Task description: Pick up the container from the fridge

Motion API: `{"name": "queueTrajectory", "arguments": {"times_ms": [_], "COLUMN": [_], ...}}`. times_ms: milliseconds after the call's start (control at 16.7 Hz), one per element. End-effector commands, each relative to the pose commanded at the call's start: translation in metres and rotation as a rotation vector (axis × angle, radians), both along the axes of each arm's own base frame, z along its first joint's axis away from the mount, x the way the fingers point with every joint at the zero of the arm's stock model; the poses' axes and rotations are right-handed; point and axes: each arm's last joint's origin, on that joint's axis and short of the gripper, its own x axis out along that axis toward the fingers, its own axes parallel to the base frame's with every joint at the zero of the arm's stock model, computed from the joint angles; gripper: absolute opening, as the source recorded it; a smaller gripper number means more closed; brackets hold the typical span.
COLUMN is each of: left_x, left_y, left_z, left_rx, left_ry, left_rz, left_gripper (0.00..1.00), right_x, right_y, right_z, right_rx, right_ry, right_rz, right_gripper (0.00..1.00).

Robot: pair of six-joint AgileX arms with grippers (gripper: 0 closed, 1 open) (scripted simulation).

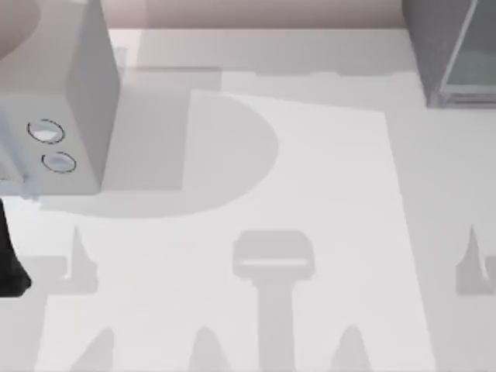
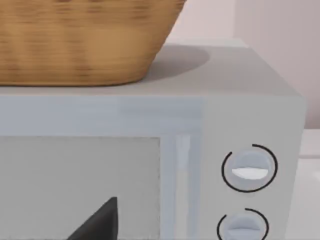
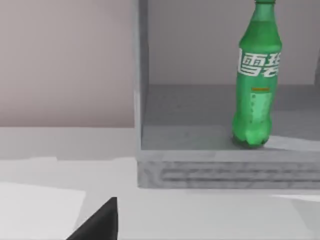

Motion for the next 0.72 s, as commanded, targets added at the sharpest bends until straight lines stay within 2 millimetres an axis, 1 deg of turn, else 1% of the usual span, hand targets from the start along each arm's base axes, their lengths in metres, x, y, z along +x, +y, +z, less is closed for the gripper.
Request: {"name": "queueTrajectory", "arguments": {"times_ms": [240, 420, 600, 720], "left_x": [0.0, 0.0, 0.0, 0.0], "left_y": [0.0, 0.0, 0.0, 0.0], "left_z": [0.0, 0.0, 0.0, 0.0], "left_rx": [0.0, 0.0, 0.0, 0.0], "left_ry": [0.0, 0.0, 0.0, 0.0], "left_rz": [0.0, 0.0, 0.0, 0.0], "left_gripper": [1.0, 1.0, 1.0, 1.0], "right_x": [0.002, 0.009, 0.024, 0.038], "right_y": [-0.001, -0.005, -0.013, -0.021], "right_z": [0.002, 0.009, 0.017, 0.018], "right_rx": [-0.001, -0.007, -0.015, -0.016], "right_ry": [-0.004, -0.019, -0.034, -0.023], "right_rz": [0.0, -0.003, -0.007, -0.008], "right_gripper": [1.0, 1.0, 1.0, 1.0]}}
